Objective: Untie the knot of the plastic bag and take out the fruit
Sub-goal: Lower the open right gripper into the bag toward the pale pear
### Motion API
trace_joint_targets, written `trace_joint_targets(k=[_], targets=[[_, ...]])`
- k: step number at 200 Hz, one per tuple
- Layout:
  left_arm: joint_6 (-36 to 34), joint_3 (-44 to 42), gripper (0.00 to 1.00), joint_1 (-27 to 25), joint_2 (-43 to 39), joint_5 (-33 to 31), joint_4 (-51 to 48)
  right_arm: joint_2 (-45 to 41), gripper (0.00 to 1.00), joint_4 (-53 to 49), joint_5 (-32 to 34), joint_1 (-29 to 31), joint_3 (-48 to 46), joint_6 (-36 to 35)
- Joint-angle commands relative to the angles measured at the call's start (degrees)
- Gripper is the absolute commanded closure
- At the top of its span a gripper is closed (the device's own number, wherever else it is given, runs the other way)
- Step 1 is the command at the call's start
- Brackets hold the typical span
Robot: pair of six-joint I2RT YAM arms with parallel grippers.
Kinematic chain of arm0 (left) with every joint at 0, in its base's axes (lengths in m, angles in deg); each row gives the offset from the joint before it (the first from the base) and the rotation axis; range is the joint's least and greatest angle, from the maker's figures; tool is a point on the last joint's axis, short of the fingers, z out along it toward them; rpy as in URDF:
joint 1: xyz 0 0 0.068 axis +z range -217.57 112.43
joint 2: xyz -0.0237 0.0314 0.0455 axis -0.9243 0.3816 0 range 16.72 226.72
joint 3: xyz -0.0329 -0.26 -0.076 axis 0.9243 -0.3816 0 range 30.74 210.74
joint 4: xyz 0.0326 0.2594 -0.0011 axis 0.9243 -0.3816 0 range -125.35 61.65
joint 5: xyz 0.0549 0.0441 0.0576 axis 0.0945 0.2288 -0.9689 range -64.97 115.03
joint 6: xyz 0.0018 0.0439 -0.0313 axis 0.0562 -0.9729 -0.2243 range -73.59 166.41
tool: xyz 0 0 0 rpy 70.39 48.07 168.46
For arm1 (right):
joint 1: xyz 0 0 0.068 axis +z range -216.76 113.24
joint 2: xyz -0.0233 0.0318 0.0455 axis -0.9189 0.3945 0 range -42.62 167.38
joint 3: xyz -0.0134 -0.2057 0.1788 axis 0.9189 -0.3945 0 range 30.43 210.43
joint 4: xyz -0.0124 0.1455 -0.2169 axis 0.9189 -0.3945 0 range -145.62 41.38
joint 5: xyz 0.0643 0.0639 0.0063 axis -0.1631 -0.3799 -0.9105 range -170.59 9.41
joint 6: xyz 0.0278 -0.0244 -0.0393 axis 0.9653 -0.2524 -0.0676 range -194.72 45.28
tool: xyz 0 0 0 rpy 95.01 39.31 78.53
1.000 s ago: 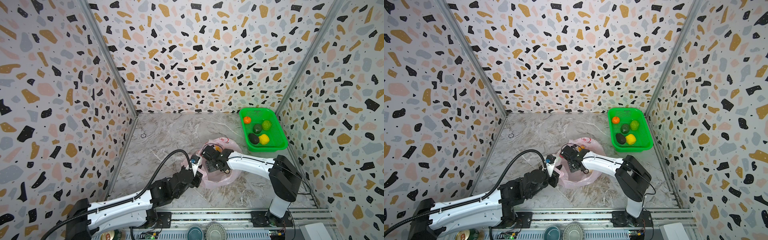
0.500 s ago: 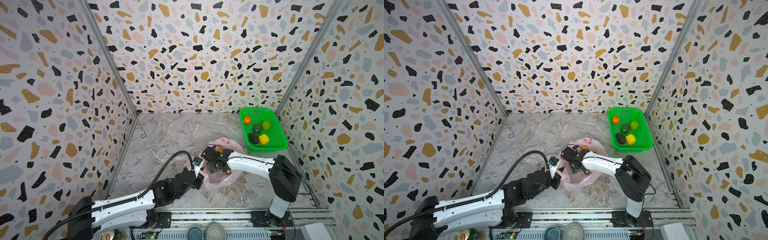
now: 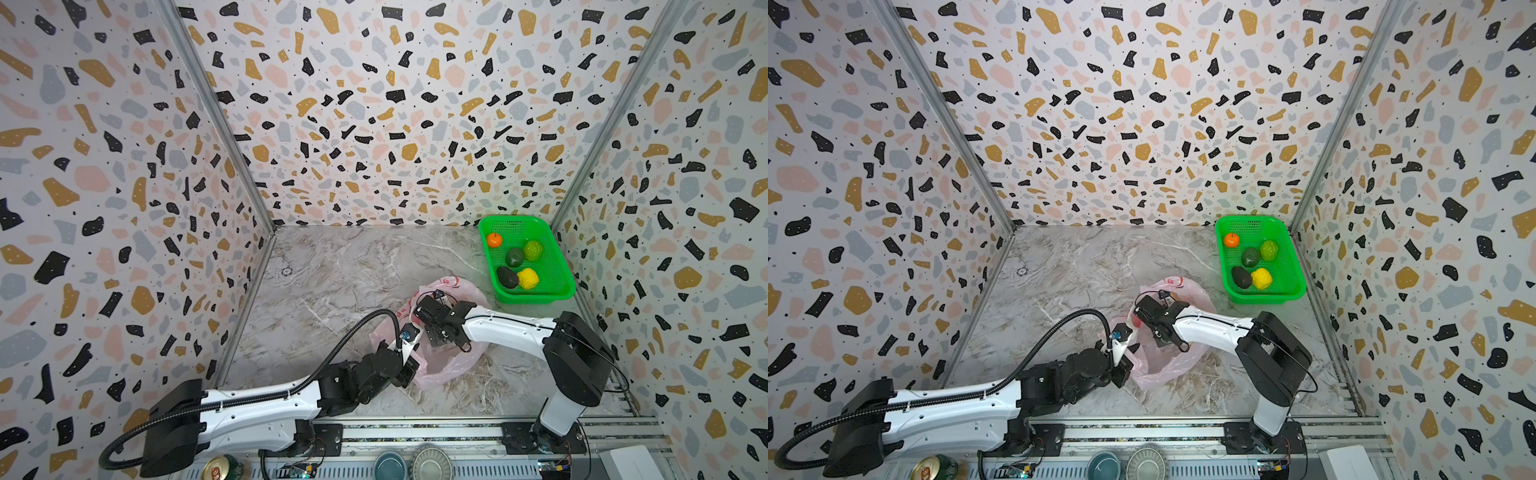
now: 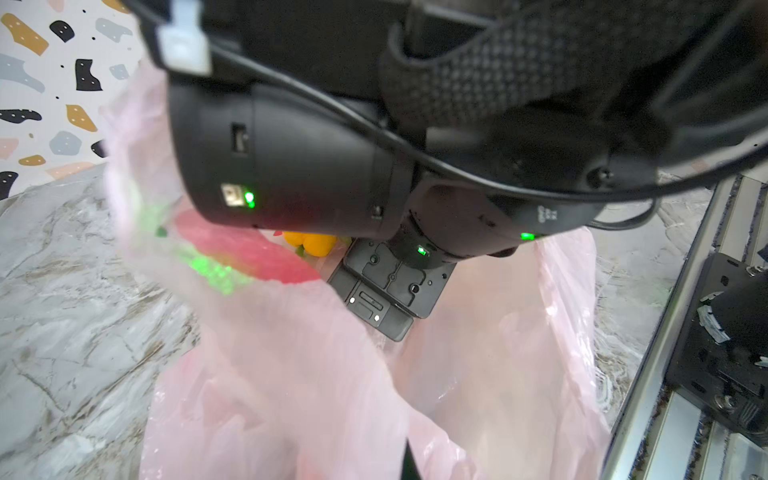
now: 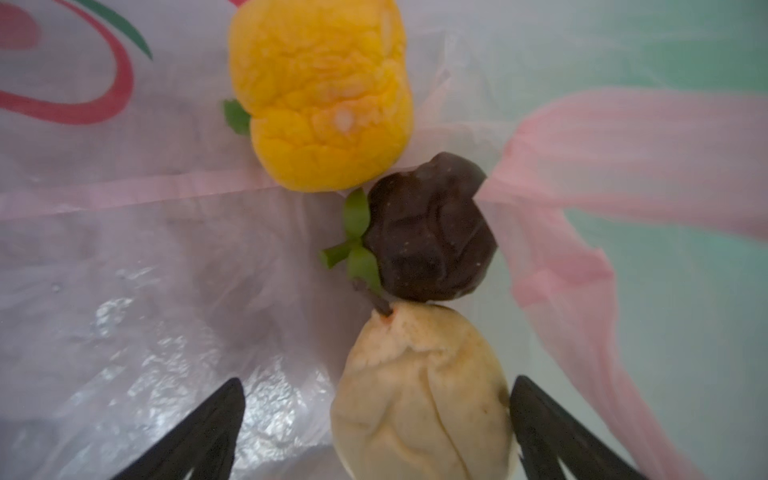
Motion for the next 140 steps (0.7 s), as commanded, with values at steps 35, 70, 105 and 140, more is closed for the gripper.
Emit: trace_joint_targets(k=[35, 70, 105, 140], targets=[[-0.73, 0.48, 1.0, -0.47, -0.56, -1.96, 2.11, -0.39, 0.0, 9.44, -5.26, -2.7, -2.53, -2.12], [-0.64, 0.65, 1.0, -0.56, -0.84, -2.34, 1.71, -0.04, 0.08, 10.83, -5.95, -4.46, -2.45, -3.98], [-0.71, 0.65, 1.0, -0.56, -0.82, -2.56, 1.71, 0.02, 0.16, 10.48, -6.82, -4.46, -3.2, -3.66], [-0.7, 0.65, 1.0, -0.66, -0.74, -2.49, 1.8, 1.72, 0.12, 10.8, -8.41, -4.46, -3.94, -3.8]])
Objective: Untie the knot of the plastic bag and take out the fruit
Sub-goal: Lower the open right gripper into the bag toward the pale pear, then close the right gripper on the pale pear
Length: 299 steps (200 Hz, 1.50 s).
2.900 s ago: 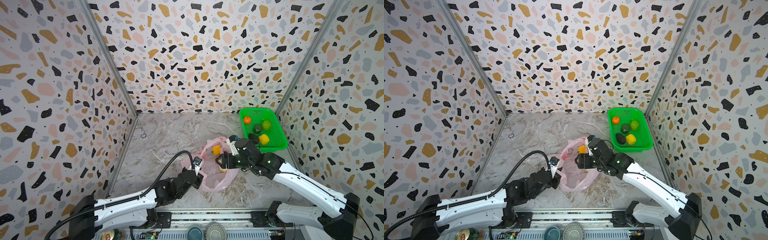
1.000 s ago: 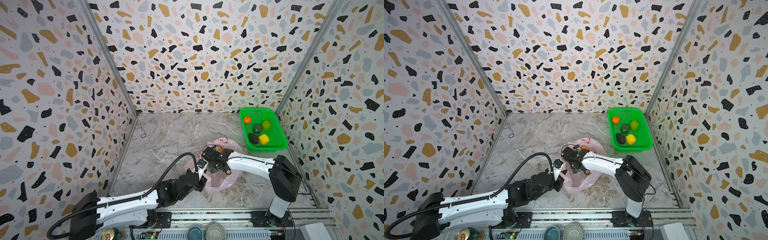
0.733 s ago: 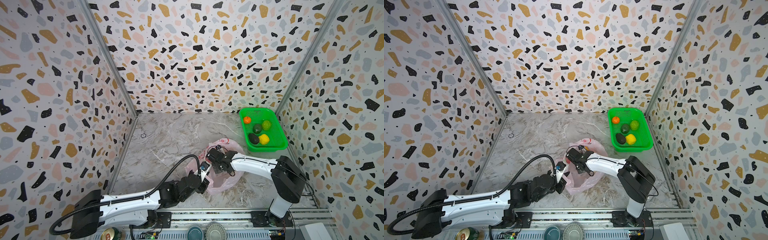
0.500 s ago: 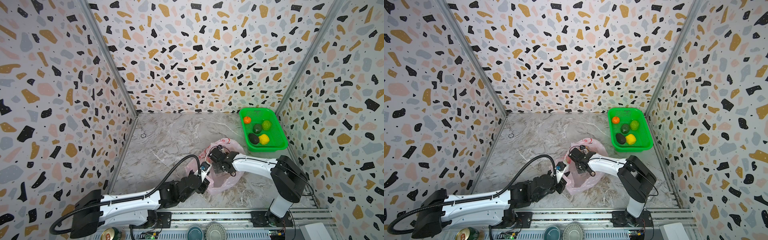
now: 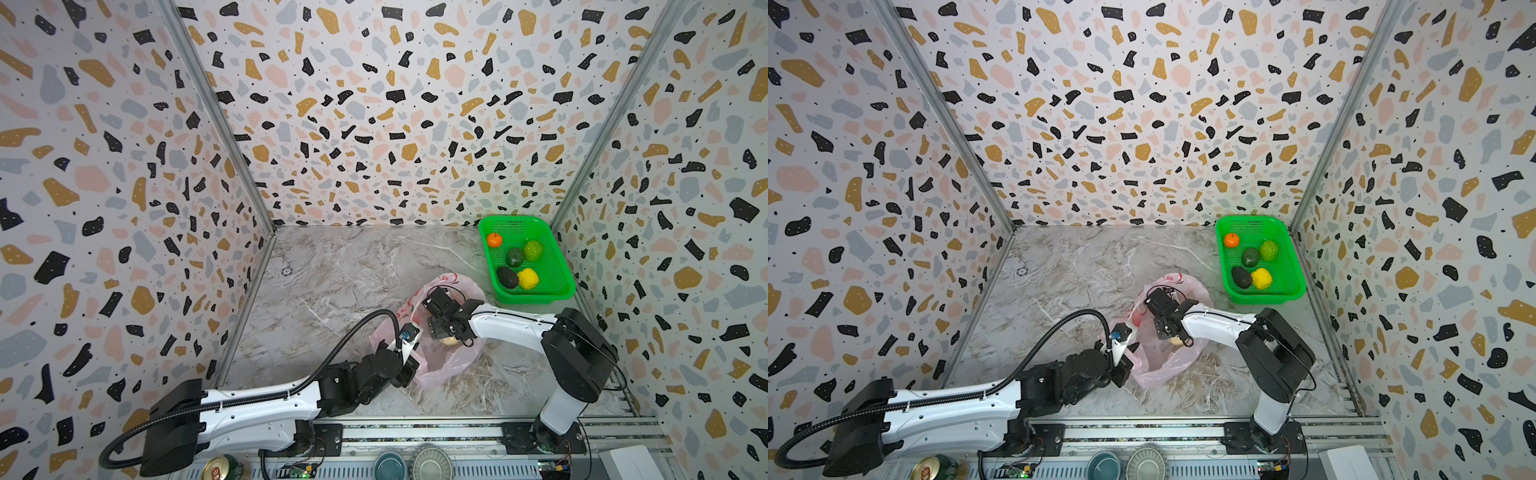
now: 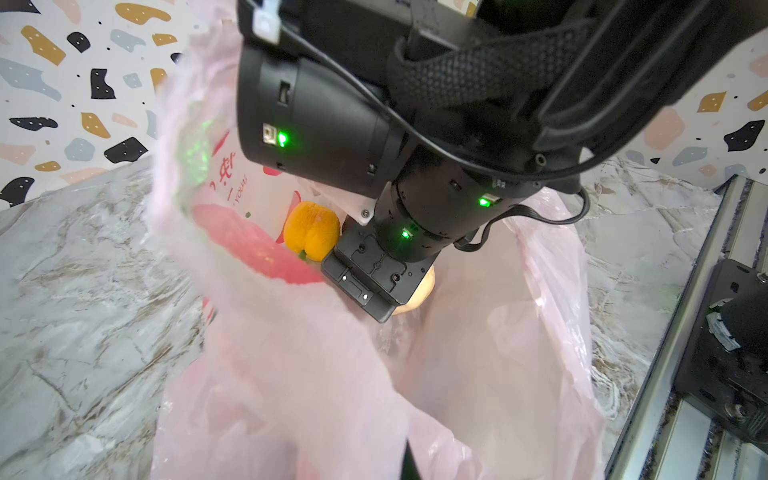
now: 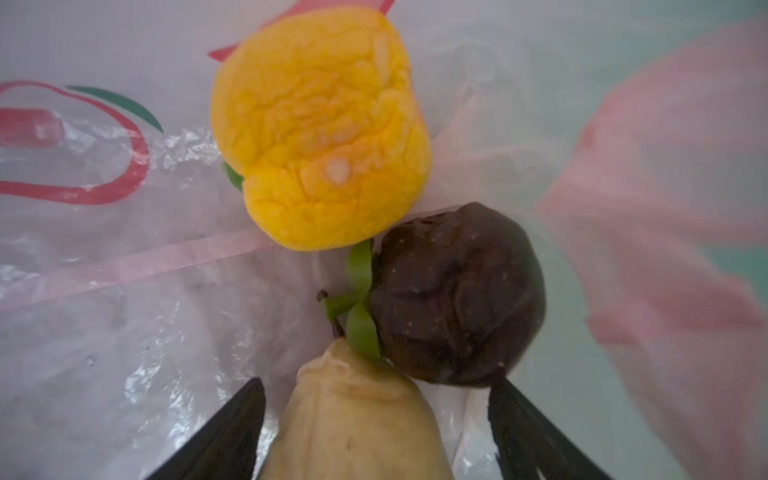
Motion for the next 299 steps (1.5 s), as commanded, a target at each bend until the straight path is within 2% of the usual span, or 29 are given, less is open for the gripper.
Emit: trace_joint_targets(k=[1, 16, 40, 61, 81, 136, 212, 263, 299], targets=[[-0.52, 0.61, 1.0, -0.28, -0.65, -1.01, 1.54, 1.47, 0.11, -0.33, -1.28, 0.19, -0.53, -0.56], [-0.51, 0.65, 1.0, -0.28, -0.8, -0.98, 1.37, 2.06, 0.11, -0.42, -1.66, 0.19, -0.33, -0.49], [-0.52, 0.56, 1.0, -0.28, -1.17, -1.15, 1.15, 1.05, 0.19, 0.12, -1.61, 0.24, -0.31, -0.17], [-0.61, 0.48, 1.0, -0.28, -1.18, -1.28, 1.06, -0.31, 0.31, 0.23, -1.33, 0.37, -0.17, -0.22], [-0.7, 0.39, 1.0, -0.28, -1.09, -1.52, 1.18, -1.43, 0.35, 0.22, -1.29, 0.67, 0.01, -0.39], [-0.32, -0.01, 1.0, -0.28, -1.52, -3.0, 0.97, -5.93, 0.38, 0.95, -4.55, 2.86, 0.23, 0.37], [0.44, -0.84, 1.0, -0.33, -2.14, -5.5, 0.51, -13.25, 0.39, 1.06, -9.19, 7.86, -1.31, 5.37], [0.79, -1.37, 1.0, -0.28, -2.67, -5.94, 0.29, -15.89, 0.4, 0.77, -8.04, 9.16, -1.88, 7.51], [0.97, -1.11, 1.0, -0.28, -2.67, -6.61, -0.39, -17.79, 0.4, -3.21, -6.12, 9.94, 0.35, 7.82]])
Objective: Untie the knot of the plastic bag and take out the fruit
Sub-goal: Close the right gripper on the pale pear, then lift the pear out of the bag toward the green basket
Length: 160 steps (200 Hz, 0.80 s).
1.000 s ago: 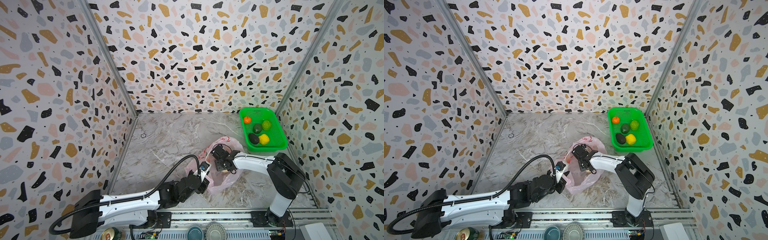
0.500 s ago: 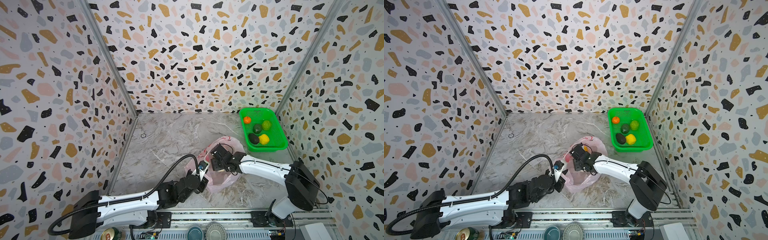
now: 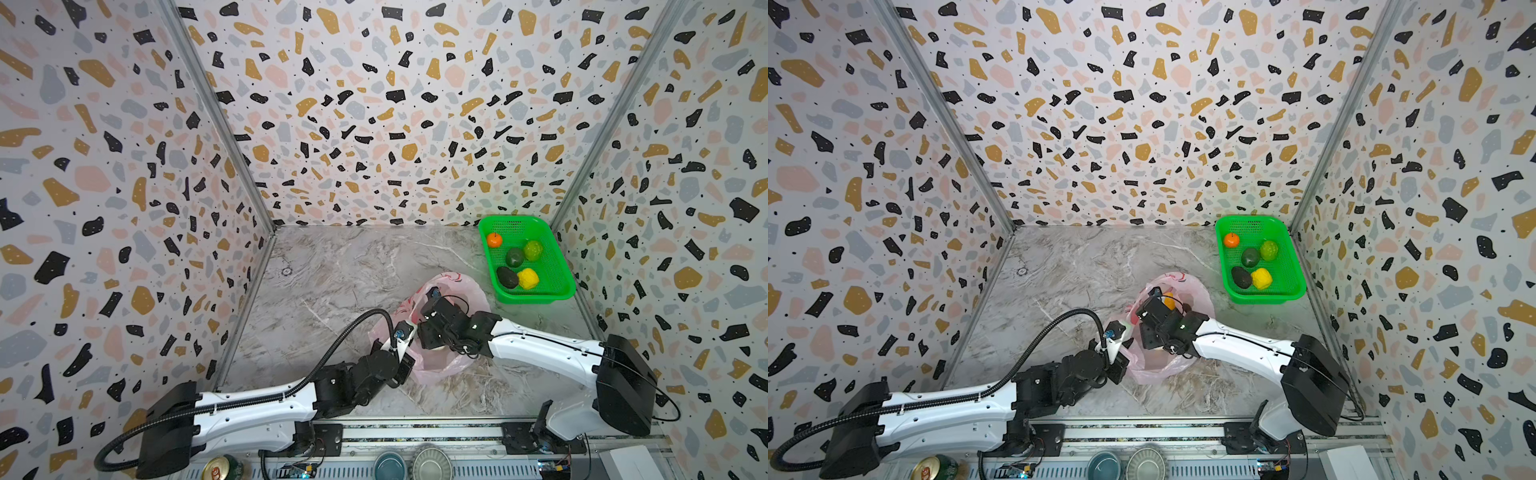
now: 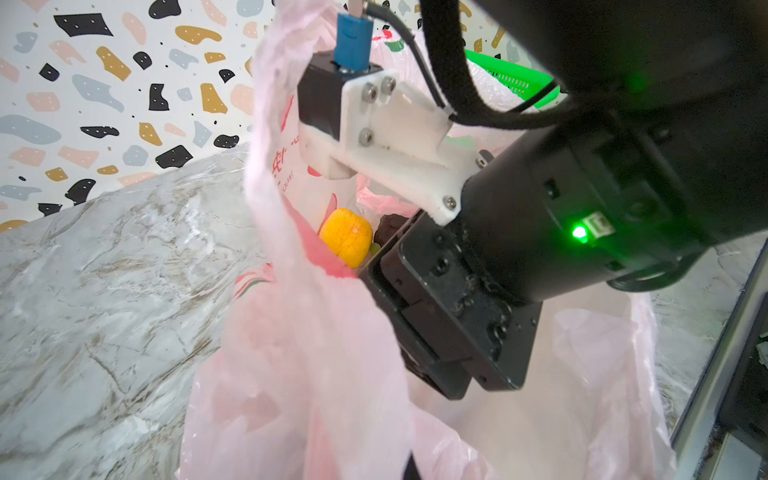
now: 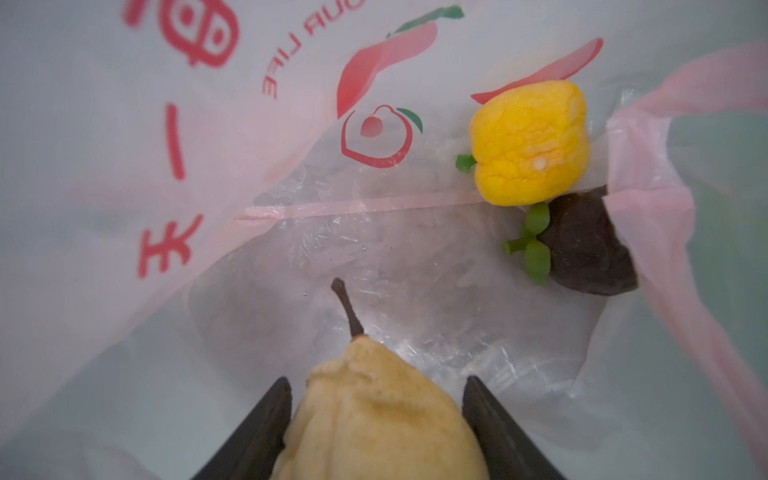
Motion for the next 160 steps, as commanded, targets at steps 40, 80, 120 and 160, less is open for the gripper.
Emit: trace_joint_targets(k=[40, 80, 120, 160], targets=[[0.77, 0.4, 1.0, -0.17, 0.04, -2.8, -0.82, -7.74, 0.4, -7.37, 1.18, 1.93, 2.2, 2.21], [0.96, 1.09, 1.0, -0.12, 1.02, -3.4, -1.01, -10.69, 0.4, -10.48, 0.32, 3.33, 3.4, 2.69], [1.13, 0.92, 1.0, -0.12, 1.08, -3.36, -1.25, -13.8, 0.4, -14.81, 2.99, 1.88, 9.02, 1.79], [1.12, 1.18, 1.0, -0.12, 1.3, -3.15, -1.44, -16.75, 0.4, -15.45, 1.0, -6.72, 12.85, -2.03]])
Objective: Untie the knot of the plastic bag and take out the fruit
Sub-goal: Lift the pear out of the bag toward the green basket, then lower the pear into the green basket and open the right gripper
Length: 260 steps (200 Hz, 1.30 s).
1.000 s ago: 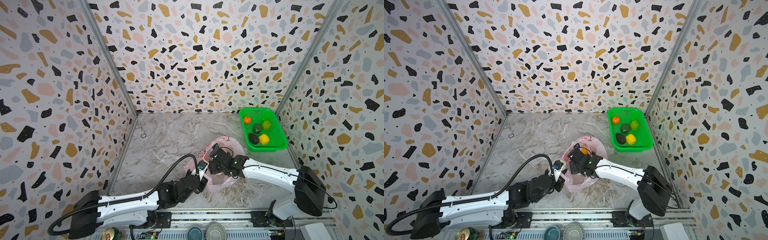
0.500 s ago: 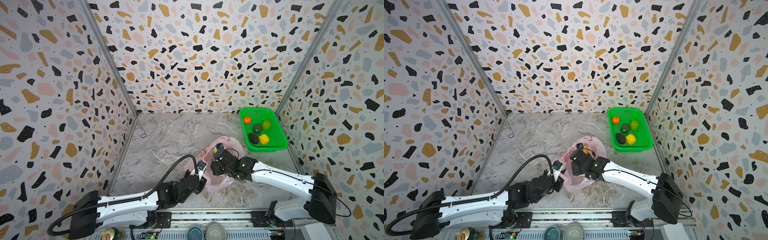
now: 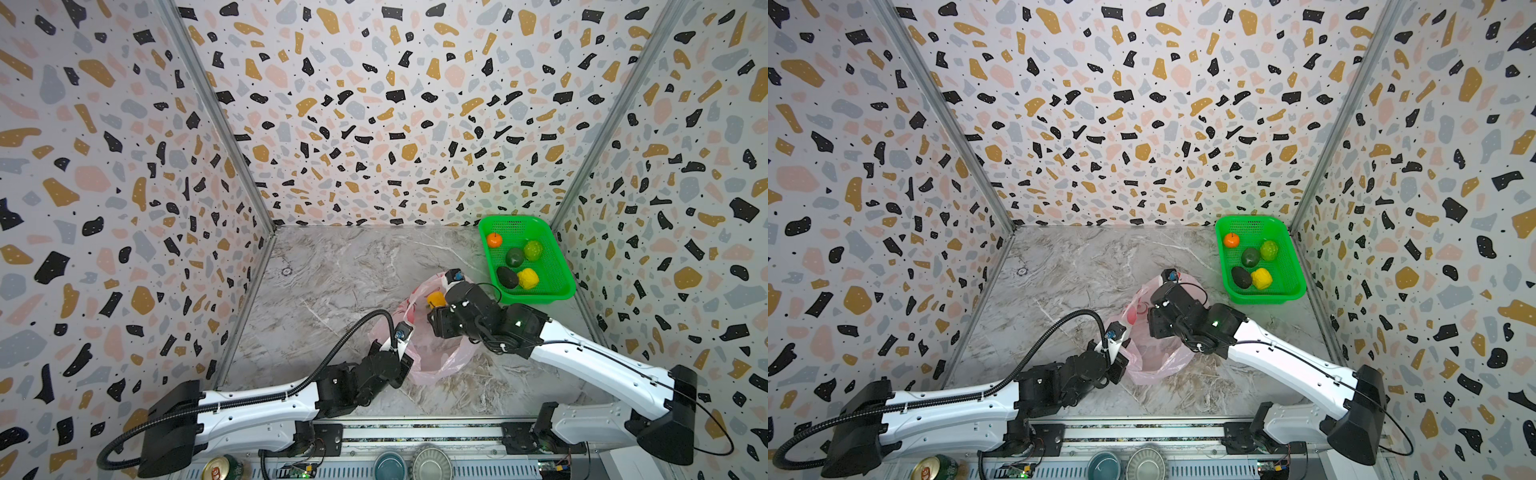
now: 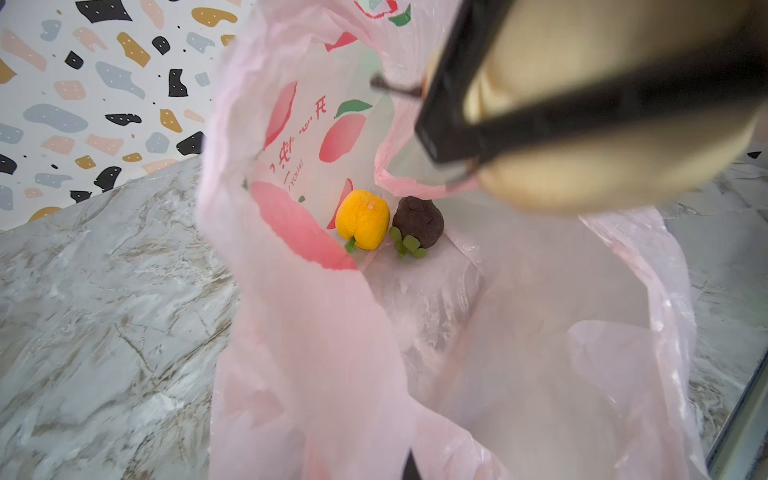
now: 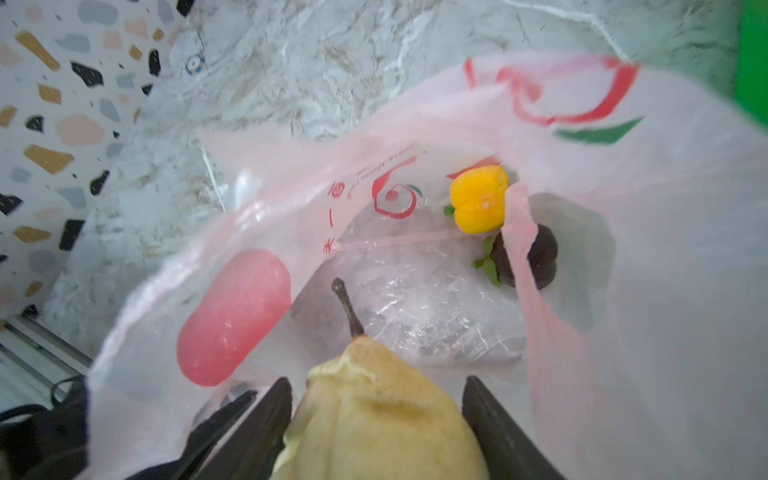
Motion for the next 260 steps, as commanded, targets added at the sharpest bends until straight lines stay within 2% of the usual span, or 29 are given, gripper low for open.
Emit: trace_joint_targets(k=[1, 35, 76, 110, 140, 203, 260], targets=[[0.25, 1.15, 1.0, -0.12, 0.25, -0.74, 0.74, -3.02, 0.4, -2.41, 0.11, -4.91, 2.86, -3.01], [0.2, 1.33, 1.0, -0.12, 0.07, -0.6, 0.73, -3.43, 0.4, -0.19, -2.87, -18.8, 3.12, -10.35], [-0.01, 1.54, 1.0, -0.12, 0.2, -0.16, 0.65, 0.51, 0.4, 10.3, -9.31, -38.93, 0.41, -16.14], [-0.36, 1.85, 1.0, -0.12, 0.08, 0.58, 0.65, 10.58, 0.4, 19.06, -10.42, -47.79, 2.51, -18.88], [-0.28, 1.94, 1.0, -0.12, 0.07, 0.46, 0.47, 21.81, 0.4, 23.66, -10.98, -51.39, 8.2, -18.92], [-0.02, 2.03, 1.0, -0.12, -0.35, 0.68, -0.32, 41.15, 0.39, 25.15, -9.72, -52.17, 22.04, -18.02], [-0.32, 2.04, 1.0, -0.12, -0.24, 0.39, -0.23, 45.77, 0.18, 23.61, -9.36, -52.18, 26.31, -16.45]])
